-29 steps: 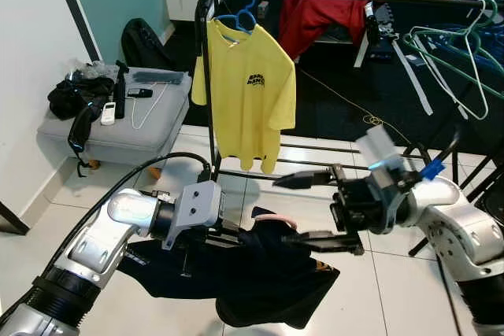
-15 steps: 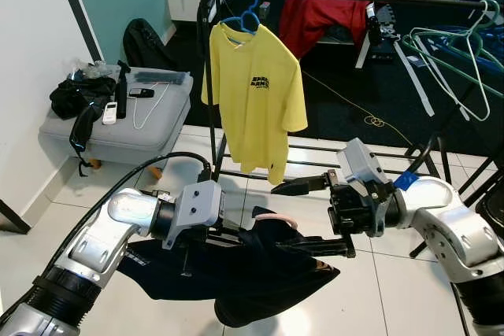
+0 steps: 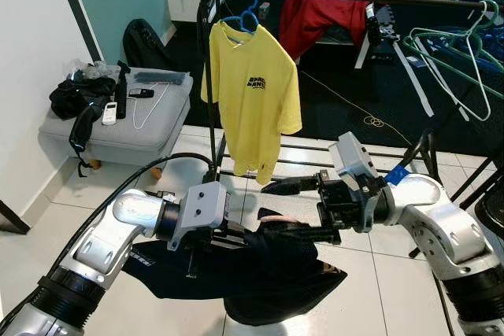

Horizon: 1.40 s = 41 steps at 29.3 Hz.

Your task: Hang hanger

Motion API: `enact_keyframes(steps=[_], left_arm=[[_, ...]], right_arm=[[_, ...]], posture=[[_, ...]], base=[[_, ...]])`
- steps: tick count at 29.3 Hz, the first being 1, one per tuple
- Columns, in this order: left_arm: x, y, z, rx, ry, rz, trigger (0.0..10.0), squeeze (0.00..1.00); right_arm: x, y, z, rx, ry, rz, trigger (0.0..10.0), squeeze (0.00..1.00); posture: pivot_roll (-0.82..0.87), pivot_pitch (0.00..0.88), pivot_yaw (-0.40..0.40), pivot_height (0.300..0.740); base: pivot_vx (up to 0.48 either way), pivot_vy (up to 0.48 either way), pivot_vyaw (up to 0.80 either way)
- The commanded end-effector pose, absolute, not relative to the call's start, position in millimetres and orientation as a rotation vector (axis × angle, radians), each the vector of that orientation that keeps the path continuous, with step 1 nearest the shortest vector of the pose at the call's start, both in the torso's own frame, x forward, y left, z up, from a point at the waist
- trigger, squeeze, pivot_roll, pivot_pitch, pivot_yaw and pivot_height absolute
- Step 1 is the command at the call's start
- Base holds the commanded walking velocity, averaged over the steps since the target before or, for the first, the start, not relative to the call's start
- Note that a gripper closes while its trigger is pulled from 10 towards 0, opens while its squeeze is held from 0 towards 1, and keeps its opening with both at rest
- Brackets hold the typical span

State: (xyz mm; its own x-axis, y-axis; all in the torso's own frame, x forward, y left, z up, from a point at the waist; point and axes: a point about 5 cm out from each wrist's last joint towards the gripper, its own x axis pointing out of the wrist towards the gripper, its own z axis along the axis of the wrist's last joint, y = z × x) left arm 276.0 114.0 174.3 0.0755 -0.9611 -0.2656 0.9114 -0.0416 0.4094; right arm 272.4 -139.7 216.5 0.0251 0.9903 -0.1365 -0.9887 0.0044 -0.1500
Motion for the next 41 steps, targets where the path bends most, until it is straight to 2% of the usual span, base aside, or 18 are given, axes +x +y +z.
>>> enact_keyframes(steps=[1, 5, 6, 12, 13, 27, 28, 29, 30, 39, 40, 41], left_arm=[[275, 109, 176, 0.564, -0.127, -1.533, 0.0, 0.0], [275, 109, 176, 0.562, -0.128, -1.532, 0.0, 0.0], [275, 108, 177, 0.562, -0.129, -1.532, 0.0, 0.0], [275, 108, 177, 0.562, -0.129, -1.533, 0.0, 0.0], [275, 107, 177, 0.562, -0.129, -1.534, 0.0, 0.0], [278, 107, 176, 0.569, -0.129, -1.509, 0.0, 0.0], [281, 107, 177, 0.559, -0.144, -1.475, 3.7, 0.31], [281, 107, 177, 0.559, -0.144, -1.475, 3.7, 0.31], [282, 107, 178, 0.553, -0.156, -1.45, 10.0, 1.0], [287, 108, 181, 0.567, -0.196, -1.403, 10.0, 1.0], [290, 110, 181, 0.584, -0.195, -1.37, 10.0, 0.38], [290, 110, 181, 0.584, -0.195, -1.37, 10.0, 0.38]], right_arm=[[270, -133, 220, -0.227, -0.016, 1.587, 0.0, 0.0], [270, -132, 219, -0.233, -0.004, 1.601, 0.0, 0.0], [270, -133, 218, -0.237, 0.006, 1.607, 0.9, 0.0], [269, -133, 218, -0.241, 0.015, 1.613, 0.7, 0.0], [269, -134, 217, -0.24, 0.029, 1.623, 0.0, 0.0], [275, -135, 224, -0.225, -0.002, 1.597, 0.0, 0.0], [275, -135, 225, -0.225, -0.009, 1.588, 0.0, 0.0], [275, -135, 225, -0.225, -0.009, 1.588, 0.0, 0.0], [276, -135, 225, -0.224, -0.012, 1.582, 0.0, 0.0], [277, -136, 225, -0.225, -0.003, 1.573, 0.0, 0.0], [277, -138, 224, -0.231, 0.01, 1.57, 0.0, 0.0], [277, -138, 224, -0.231, 0.01, 1.57, 0.0, 0.0]], posture=[[-0.06, 0.116, -0.003, 0.74], [-0.07, 0.121, -0.005, 0.74], [-0.07, 0.124, -0.006, 0.74], [-0.07, 0.124, -0.006, 0.74], [-0.07, 0.124, -0.007, 0.74], [-0.07, 0.123, -0.008, 0.74], [-0.07, 0.124, -0.008, 0.74], [-0.07, 0.124, -0.008, 0.74], [-0.07, 0.124, -0.008, 0.74], [-0.07, 0.124, -0.006, 0.74], [-0.07, 0.124, -0.006, 0.74], [-0.07, 0.124, -0.006, 0.74]], base=[[0.0, 0.0, 0.0], [0.0, 0.0, 0.0], [0.0, 0.0, 0.0], [0.0, 0.0, 0.0], [0.0, 0.0, 0.0], [0.0, 0.0, 0.0], [0.0, 0.0, 0.0], [0.0, 0.0, 0.0], [0.0, 0.0, 0.0], [0.0, 0.0, 0.0], [0.0, 0.0, 0.0], [0.0, 0.0, 0.0]])
